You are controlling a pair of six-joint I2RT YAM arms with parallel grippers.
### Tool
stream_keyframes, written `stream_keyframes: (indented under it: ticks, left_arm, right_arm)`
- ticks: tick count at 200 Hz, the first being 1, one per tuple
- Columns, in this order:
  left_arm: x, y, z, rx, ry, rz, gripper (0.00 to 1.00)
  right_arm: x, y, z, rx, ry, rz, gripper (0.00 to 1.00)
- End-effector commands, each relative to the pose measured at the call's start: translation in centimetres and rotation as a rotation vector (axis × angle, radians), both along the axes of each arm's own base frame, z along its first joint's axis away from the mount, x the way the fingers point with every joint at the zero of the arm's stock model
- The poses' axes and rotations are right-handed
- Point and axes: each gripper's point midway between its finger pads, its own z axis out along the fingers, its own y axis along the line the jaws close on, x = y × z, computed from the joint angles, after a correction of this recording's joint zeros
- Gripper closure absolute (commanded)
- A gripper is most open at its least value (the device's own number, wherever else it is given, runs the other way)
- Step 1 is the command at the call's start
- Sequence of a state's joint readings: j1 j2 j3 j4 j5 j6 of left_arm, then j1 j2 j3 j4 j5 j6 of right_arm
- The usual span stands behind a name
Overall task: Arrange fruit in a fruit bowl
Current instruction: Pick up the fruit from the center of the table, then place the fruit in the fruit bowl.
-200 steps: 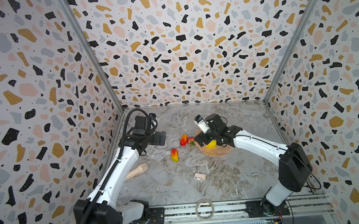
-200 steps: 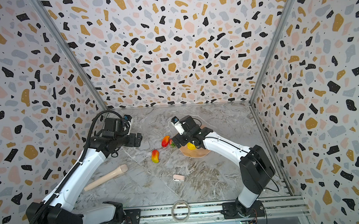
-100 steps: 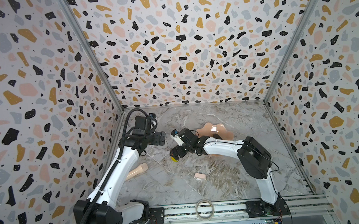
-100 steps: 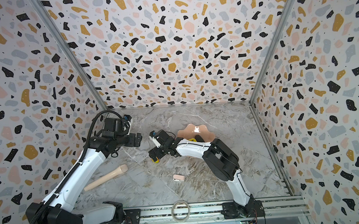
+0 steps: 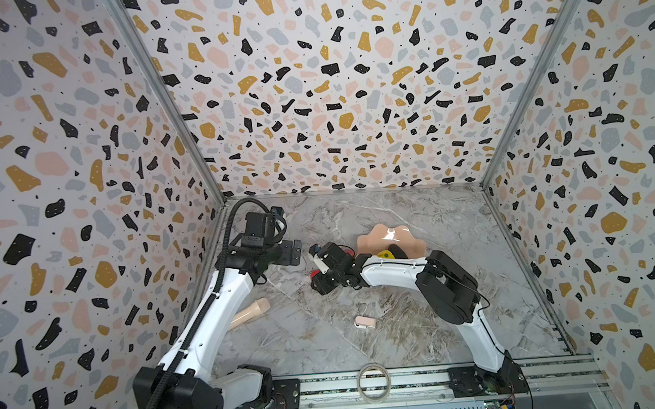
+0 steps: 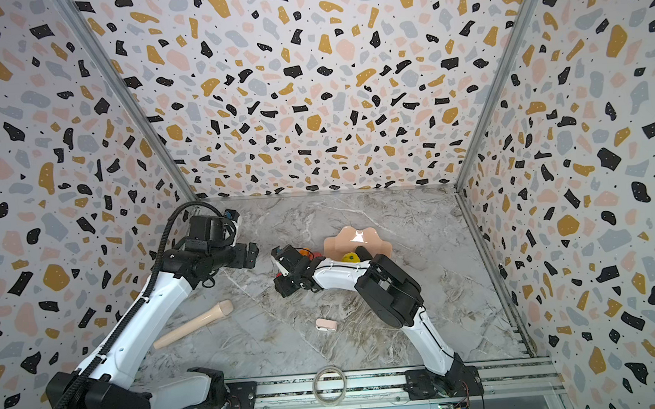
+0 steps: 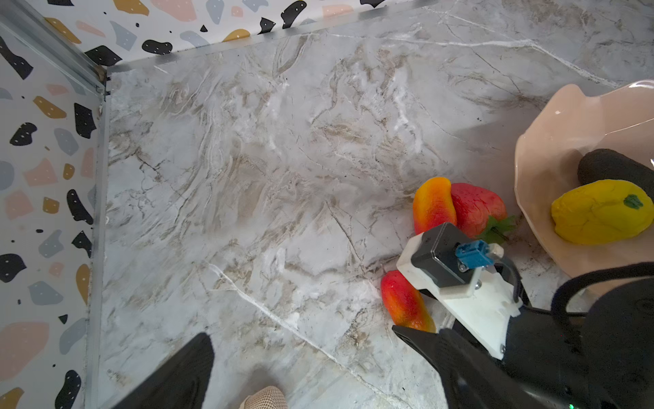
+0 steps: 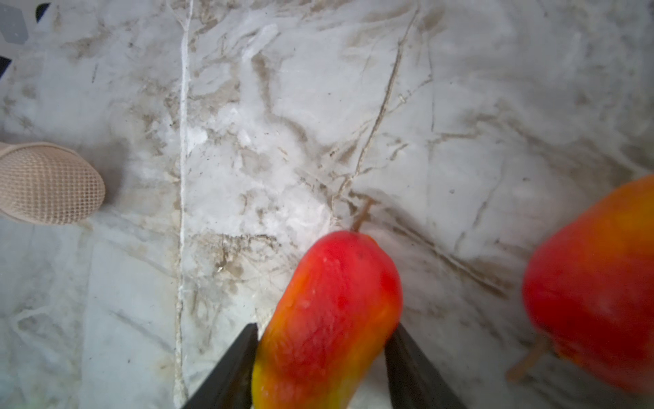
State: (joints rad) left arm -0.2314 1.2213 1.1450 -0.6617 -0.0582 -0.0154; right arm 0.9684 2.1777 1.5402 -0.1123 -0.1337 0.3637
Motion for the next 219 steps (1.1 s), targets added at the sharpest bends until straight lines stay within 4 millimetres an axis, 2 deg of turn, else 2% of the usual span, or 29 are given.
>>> stream_keyframes:
  ticks: [1,23,50,78,92,115,153,197,219]
  left_arm:
    - [-0.3,0.1,-0.1,0.001,-0.006,0.006,0.00]
    - [-0.3,0.1,0.0,0.001,-0.007,0.005,0.00]
    - [-0.3,0.1,-0.2,0.000,-0.003,0.005,0.00]
    - [-0.3,0.0,-0.3,-0.003,-0.002,0.002,0.00]
    - [-0.2,-0.1,-0.3,-0.005,-0.005,0.001,0.00]
    - [0.0,-0.3,-0.2,-0.012,-0.007,-0.005,0.00]
    - [0.1,-0.3,-0.2,-0.013,-0.001,-0.007,0.01]
    - [0.4,-0.7,-0.1,-0.024,0.002,-0.017,0.01]
    - [0.5,-0.9,-0.1,-0.033,0.001,-0.020,0.00]
  right_arm:
    - [0.2,-0.1,2.6,0.007,-0.045,-0.003,0.55]
    - [0.5,-0.7,4.8,0.006,-0.098,0.007,0.62]
    - [1.0,-2.2,8.6,0.041,-0.155,0.029,0.68]
    - [1.6,-5.1,13.0,0.078,-0.252,0.052,0.76]
    - [2.2,-7.0,14.2,0.070,-0.301,0.062,0.83]
    - [2.9,-10.6,13.7,0.035,-0.317,0.070,0.86]
    - [3.8,-15.8,10.7,-0.072,-0.264,0.010,0.87]
    - [3.7,-18.5,7.1,-0.164,-0.196,-0.045,0.87]
    - [3.4,-18.8,5.9,-0.190,-0.173,-0.050,0.87]
